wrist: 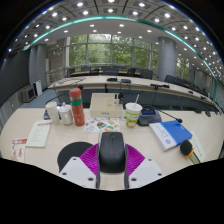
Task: Arrange mouse
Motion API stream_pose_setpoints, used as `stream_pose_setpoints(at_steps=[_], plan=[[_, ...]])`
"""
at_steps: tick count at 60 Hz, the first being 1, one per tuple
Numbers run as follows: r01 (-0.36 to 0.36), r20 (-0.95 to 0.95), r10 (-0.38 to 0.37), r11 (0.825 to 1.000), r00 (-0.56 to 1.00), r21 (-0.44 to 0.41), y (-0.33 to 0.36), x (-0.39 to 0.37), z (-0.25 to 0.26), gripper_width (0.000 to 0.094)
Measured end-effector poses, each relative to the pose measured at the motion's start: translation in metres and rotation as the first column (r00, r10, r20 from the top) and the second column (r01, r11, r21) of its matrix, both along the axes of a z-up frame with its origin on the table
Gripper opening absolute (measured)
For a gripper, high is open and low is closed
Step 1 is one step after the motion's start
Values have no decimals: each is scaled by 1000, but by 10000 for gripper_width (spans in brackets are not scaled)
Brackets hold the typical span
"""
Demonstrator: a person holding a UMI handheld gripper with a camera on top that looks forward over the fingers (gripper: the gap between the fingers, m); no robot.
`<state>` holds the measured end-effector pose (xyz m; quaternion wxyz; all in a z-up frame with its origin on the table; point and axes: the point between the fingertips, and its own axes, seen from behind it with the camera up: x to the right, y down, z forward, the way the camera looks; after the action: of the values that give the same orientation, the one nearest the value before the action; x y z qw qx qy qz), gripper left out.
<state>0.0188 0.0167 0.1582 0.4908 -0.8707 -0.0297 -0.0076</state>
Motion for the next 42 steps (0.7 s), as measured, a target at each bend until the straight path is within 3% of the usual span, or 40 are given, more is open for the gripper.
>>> stream_pose_setpoints(at_steps=[14,24,34,36,40,42], plan=[[-98,-23,96,989,995,-111,39,-111,-91,312],[-96,-21,94,980,995,-177,49,-134,-144,320],[-89,-55,78,967,995,-237,43,-138,-169,485],[-94,-55,84,969,995,-229,44,-140,-166,574],[-93,-32,88,969,996,-228,38,-138,-159,874],[-89,-13,88,970,996,-225,35,-135,-154,825]])
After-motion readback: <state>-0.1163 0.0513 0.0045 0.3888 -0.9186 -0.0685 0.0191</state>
